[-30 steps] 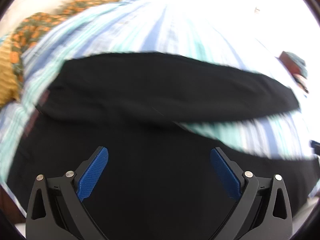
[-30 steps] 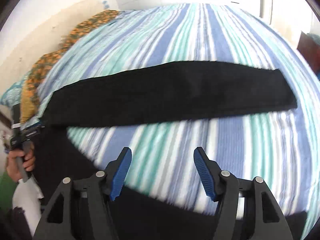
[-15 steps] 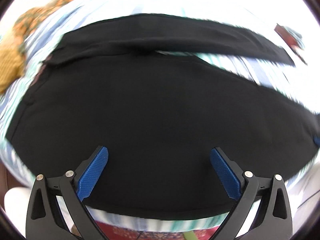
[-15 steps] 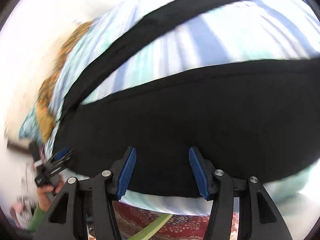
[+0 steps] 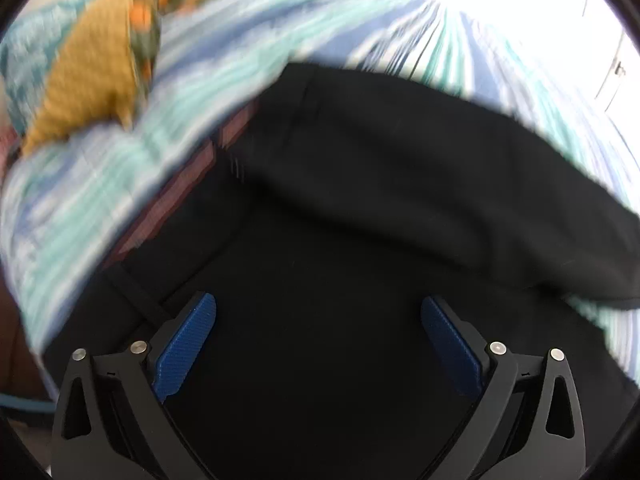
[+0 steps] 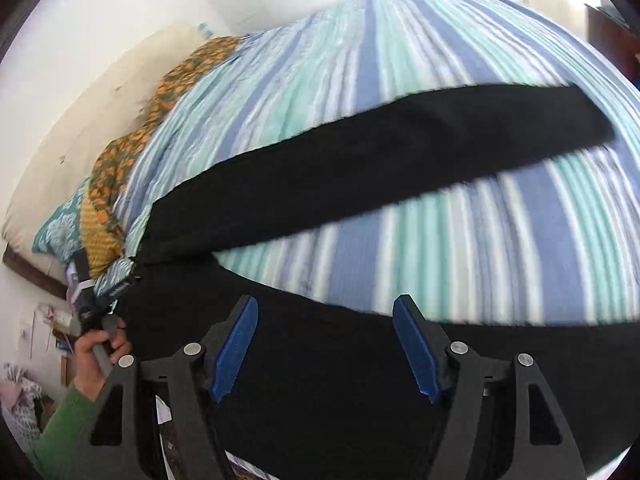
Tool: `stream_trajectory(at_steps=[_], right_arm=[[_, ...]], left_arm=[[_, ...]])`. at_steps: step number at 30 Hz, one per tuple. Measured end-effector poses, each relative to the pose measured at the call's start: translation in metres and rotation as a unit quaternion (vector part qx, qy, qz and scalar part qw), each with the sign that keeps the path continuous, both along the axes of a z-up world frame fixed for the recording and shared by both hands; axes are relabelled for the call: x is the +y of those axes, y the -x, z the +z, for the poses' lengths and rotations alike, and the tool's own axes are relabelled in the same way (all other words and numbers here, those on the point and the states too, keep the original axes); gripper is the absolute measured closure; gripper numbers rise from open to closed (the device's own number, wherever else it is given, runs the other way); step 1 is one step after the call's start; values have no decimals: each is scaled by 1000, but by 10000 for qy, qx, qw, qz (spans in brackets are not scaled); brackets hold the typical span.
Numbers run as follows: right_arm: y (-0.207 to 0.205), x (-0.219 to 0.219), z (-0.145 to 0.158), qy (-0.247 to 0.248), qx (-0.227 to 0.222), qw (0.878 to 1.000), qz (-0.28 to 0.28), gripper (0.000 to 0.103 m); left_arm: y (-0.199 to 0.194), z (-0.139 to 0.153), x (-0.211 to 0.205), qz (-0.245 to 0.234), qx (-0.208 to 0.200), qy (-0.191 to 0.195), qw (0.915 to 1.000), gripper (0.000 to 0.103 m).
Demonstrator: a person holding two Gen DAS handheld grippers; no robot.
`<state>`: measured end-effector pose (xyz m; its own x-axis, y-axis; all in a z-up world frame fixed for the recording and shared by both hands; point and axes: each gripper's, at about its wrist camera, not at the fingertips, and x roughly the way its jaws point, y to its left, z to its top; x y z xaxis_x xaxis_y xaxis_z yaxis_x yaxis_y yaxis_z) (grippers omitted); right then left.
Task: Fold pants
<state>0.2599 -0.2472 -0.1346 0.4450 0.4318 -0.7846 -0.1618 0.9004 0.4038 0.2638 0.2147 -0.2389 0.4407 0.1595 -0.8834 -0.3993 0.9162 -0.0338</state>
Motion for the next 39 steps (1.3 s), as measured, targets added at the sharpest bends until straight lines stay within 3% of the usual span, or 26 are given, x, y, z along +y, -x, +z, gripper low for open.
stream_trajectory(at_steps=[2, 4, 8, 12, 14, 18, 24, 26, 28, 30, 32, 34, 36, 37, 39], right_arm=[[-38, 59, 2, 74, -231, 9980, 580, 33], [-69, 118, -1, 108, -343, 9927, 1147, 33], [-113, 214, -31, -76, -229, 9799, 1978, 33], [-141, 250, -78, 179, 46, 9703, 2412, 33], [-154, 242, -93, 285, 66, 9666, 2545, 35], [-191, 161, -99, 704, -208, 9724, 2215, 34], [-250, -98, -96, 894, -237, 9953, 302, 44], [-254, -190, -91, 1370, -168, 9883, -651, 44], [-249, -275, -85, 1921, 73, 9640, -1836, 43], [-238, -338, -73, 2087, 195, 9411, -2654, 43], [-235, -366, -60, 1928, 80, 9404, -2800, 43], [-244, -363, -57, 1681, 25, 9553, -2433, 41], [-259, -350, -65, 1653, 135, 9645, -2055, 36], [-264, -344, -72, 1737, 221, 9656, -1920, 33], [-270, -329, -90, 1917, 466, 9640, -1783, 35]], left_arm=[[13, -1, -1, -7, -479, -95, 9988, 1], [12, -1, -6, -42, -443, -270, 9986, 1], [16, -3, -4, -45, -573, -196, 9982, 0], [18, -4, -8, -57, -599, -285, 9978, 0], [18, -3, -8, -57, -613, -299, 9977, 1], [19, -3, -10, -57, -647, -322, 9974, 1], [18, -5, -13, -58, -631, -449, 9970, 0], [17, -6, -13, -56, -648, -475, 9968, 0], [16, -7, -13, -54, -665, -506, 9965, 0], [16, -7, -14, -55, -667, -538, 9963, 0], [15, -7, -15, -53, -661, -562, 9962, 0], [15, -7, -15, -52, -658, -580, 9961, 0], [15, -7, -16, -50, -647, -605, 9961, 0], [14, -7, -16, -51, -641, -616, 9960, 0], [14, -8, -16, -51, -640, -629, 9959, 0]])
